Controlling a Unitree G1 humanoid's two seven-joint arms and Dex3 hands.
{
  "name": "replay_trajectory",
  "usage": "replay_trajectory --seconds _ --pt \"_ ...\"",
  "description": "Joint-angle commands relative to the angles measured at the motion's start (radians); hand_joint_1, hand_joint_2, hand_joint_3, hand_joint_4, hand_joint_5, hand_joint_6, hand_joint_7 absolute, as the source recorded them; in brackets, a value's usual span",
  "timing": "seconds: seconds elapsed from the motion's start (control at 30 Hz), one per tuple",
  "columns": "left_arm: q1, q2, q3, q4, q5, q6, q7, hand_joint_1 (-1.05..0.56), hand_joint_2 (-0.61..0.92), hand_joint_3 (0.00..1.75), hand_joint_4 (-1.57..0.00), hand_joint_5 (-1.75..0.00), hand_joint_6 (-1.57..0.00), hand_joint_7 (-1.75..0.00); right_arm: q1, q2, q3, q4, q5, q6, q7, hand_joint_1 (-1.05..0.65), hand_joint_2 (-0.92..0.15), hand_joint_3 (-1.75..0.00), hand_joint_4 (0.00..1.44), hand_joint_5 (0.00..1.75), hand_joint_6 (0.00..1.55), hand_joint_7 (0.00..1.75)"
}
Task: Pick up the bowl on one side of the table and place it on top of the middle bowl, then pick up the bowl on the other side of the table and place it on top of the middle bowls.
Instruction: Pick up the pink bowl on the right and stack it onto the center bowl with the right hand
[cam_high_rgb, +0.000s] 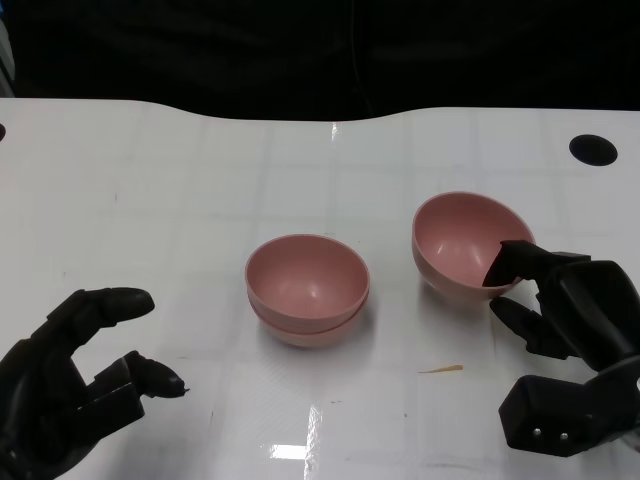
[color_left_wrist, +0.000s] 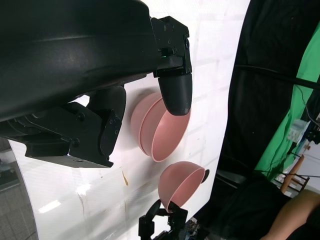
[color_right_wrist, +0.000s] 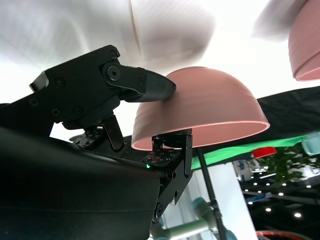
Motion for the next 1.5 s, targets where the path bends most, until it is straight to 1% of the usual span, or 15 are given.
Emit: replay_trajectory --seconds 0.03,0.27,0.37,0.43,0.53,0.63,0.73,0.83,0.97,1.0,1.07,1.13,1.37,1.43,1.5 --pt "-0.010 0.003 0.002 -0.005 0.010 0.001 0.014 0.28 0.92 1.47 -0.39 -1.75 -0.01 -1.75 -0.021 -0.030 -0.003 -0.035 -0.001 -0.008 -0.002 -0.21 -0.80 -0.61 0.81 1.75 0.61 1.71" --pt "-0.010 0.001 0.002 -0.005 0.011 0.001 0.013 0.28 0.92 1.47 -0.38 -1.75 -0.01 -1.75 -0.016 -0.038 -0.010 -0.075 0.006 -0.006 0.029 -0.22 -0.79 -0.65 0.81 1.75 0.63 1.67" --pt "-0.008 -0.002 -0.003 -0.011 0.019 -0.002 0.017 0.28 0.92 1.47 -0.38 -1.75 -0.01 -1.75 -0.025 -0.045 -0.008 -0.175 0.008 0.002 0.108 -0.25 -0.80 -0.66 0.81 1.75 0.64 1.67" --pt "-0.008 -0.003 -0.004 -0.013 0.020 -0.001 0.017 0.27 0.92 1.47 -0.38 -1.75 0.00 -1.75 -0.020 -0.049 -0.012 -0.222 0.009 0.014 0.147 -0.27 -0.84 -0.60 0.80 1.75 0.67 1.56" --pt "-0.009 -0.004 -0.003 -0.014 0.018 0.004 0.020 0.26 0.92 1.46 -0.37 -1.75 0.00 -1.75 -0.012 -0.045 -0.028 -0.274 0.034 0.013 0.210 -0.26 -0.85 -0.57 0.79 1.75 0.68 1.54" --pt "-0.008 -0.002 -0.007 -0.012 0.023 -0.006 0.014 0.27 0.92 1.47 -0.37 -1.75 0.00 -1.75 -0.022 -0.035 -0.035 -0.342 0.042 0.019 0.264 -0.23 -0.78 -0.63 0.78 1.75 0.61 1.67" --pt "-0.006 -0.003 -0.008 -0.013 0.024 -0.007 0.013 0.27 0.92 1.47 -0.37 -1.75 -0.01 -1.75 -0.032 -0.029 -0.036 -0.379 0.042 0.023 0.299 -0.22 -0.74 -0.70 0.78 1.75 0.60 1.68" --pt "-0.007 -0.004 -0.008 -0.017 0.023 -0.003 0.018 0.27 0.92 1.47 -0.37 -1.75 -0.01 -1.75 -0.047 -0.024 -0.034 -0.385 0.035 0.014 0.302 -0.21 -0.73 -0.65 0.80 1.75 0.59 1.71" --pt "-0.007 -0.008 -0.008 -0.024 0.019 0.005 0.028 0.27 0.92 1.47 -0.37 -1.75 -0.02 -1.75 -0.092 -0.006 -0.027 -0.381 0.032 0.007 0.316 -0.23 -0.77 -0.57 0.82 1.75 0.56 1.74" --pt "-0.007 -0.008 -0.008 -0.023 0.017 0.003 0.026 0.26 0.92 1.47 -0.37 -1.75 -0.02 -1.75 -0.102 0.000 -0.025 -0.380 0.029 0.006 0.314 -0.24 -0.77 -0.58 0.83 1.75 0.57 1.75" --pt "-0.008 -0.008 -0.008 -0.021 0.014 0.001 0.023 0.27 0.92 1.47 -0.37 -1.75 -0.02 -1.75 -0.118 0.011 -0.022 -0.376 0.027 0.005 0.313 -0.25 -0.72 -0.70 0.86 1.75 0.60 1.75" --pt "-0.007 -0.008 -0.008 -0.021 0.014 -0.001 0.022 0.27 0.92 1.48 -0.37 -1.75 -0.03 -1.75 -0.124 0.016 -0.022 -0.375 0.027 0.003 0.318 -0.25 -0.70 -0.74 0.86 1.75 0.61 1.75" --pt "-0.003 -0.010 -0.013 -0.034 0.018 0.001 0.031 0.27 0.92 1.47 -0.42 -1.75 -0.10 -1.75 -0.131 0.046 -0.015 -0.396 0.027 0.009 0.349 -0.27 -0.69 -0.78 0.88 1.75 0.64 1.73" --pt "-0.001 -0.010 -0.014 -0.035 0.017 -0.002 0.028 0.27 0.92 1.47 -0.42 -1.75 -0.11 -1.75 -0.129 0.051 -0.012 -0.412 0.028 0.015 0.375 -0.27 -0.66 -0.83 0.91 1.75 0.69 1.68" --pt "0.001 -0.010 -0.015 -0.039 0.017 -0.002 0.029 0.26 0.92 1.48 -0.47 -1.75 -0.15 -1.75 -0.125 0.057 -0.010 -0.423 0.027 0.014 0.387 -0.27 -0.64 -0.87 0.90 1.75 0.69 1.68"
